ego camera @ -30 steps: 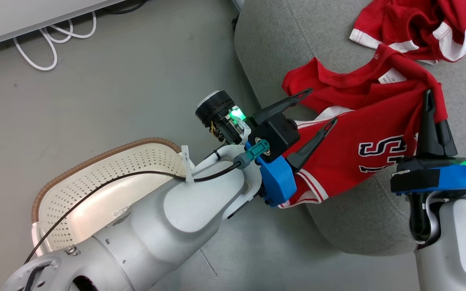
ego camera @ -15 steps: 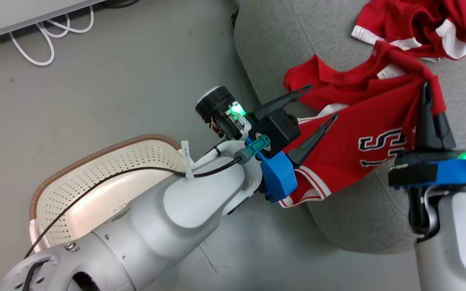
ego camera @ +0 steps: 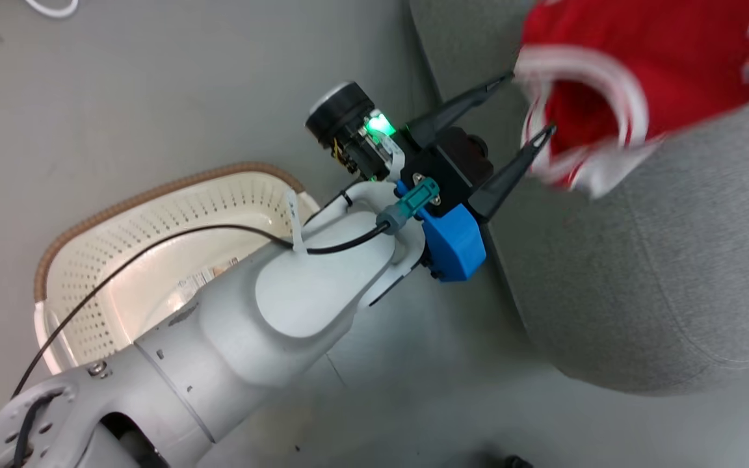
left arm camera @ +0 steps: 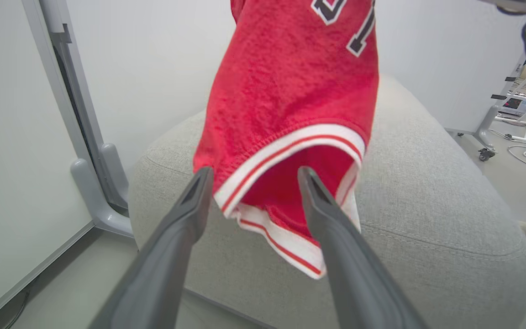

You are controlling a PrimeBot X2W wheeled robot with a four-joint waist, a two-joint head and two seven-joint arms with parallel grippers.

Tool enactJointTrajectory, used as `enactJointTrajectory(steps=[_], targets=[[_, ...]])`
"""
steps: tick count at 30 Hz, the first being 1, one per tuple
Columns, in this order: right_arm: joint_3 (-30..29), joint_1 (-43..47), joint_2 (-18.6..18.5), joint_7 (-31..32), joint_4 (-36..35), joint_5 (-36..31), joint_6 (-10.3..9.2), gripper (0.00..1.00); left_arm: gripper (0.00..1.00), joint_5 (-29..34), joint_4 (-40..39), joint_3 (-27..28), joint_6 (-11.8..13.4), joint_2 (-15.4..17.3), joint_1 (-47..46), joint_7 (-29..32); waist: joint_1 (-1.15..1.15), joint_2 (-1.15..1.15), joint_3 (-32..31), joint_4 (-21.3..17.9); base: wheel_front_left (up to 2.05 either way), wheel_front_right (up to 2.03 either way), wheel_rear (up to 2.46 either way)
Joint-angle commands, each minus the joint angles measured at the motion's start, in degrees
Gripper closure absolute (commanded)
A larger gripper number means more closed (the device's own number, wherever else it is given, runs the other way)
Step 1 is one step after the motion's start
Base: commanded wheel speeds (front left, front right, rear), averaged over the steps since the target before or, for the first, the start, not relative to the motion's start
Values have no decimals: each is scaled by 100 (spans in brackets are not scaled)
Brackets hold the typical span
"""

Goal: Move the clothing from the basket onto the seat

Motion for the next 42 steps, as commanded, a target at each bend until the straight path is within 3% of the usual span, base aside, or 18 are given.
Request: enactJointTrajectory(steps=[1,10,17,20,25,34,39,40,41,42], targets=[[-102,-202,-140,0,-61,57,-4,100,0,41,5,35,15,47,-116,-16,-1,0,314,75,0,0,0],[-1174,-1391,-1414,1,264,369,-4,100,0,347,-31,98,67,254,-477,-15,-1,0,1147,34,0,0,0],[-1697,-1416,-2067,0,1094,222,-3,100,0,471,-42,45,39,267,-673,4,-1,0,1528,50,0,0,0],[-1783,-1261,-2069,1,1442,122,-3,100,0,489,-50,24,27,245,-749,9,-1,0,1657,79,0,0,0],[-1779,-1073,-1764,1,1765,-3,-3,100,0,523,-40,-13,24,240,-780,7,-1,0,1789,102,0,0,0],[-1682,-567,-1067,1,2029,-254,-4,100,0,517,-12,-69,22,198,-824,4,-1,0,1844,175,0,0,0],[-1723,-364,-891,1,2041,-226,-4,100,0,497,12,-89,39,194,-802,3,-1,0,1792,170,0,0,0],[-1753,-330,-884,1,2004,-202,-4,60,0,493,16,-93,38,198,-786,2,-1,0,1766,166,0,0,0],[-1774,-276,-876,1,1970,-201,-4,0,0,482,19,-95,36,203,-761,1,-1,0,1728,159,0,0,0],[-1805,-219,-867,1,1932,-185,-4,0,0,476,23,-95,35,204,-736,0,-1,0,1684,156,0,0,0]])
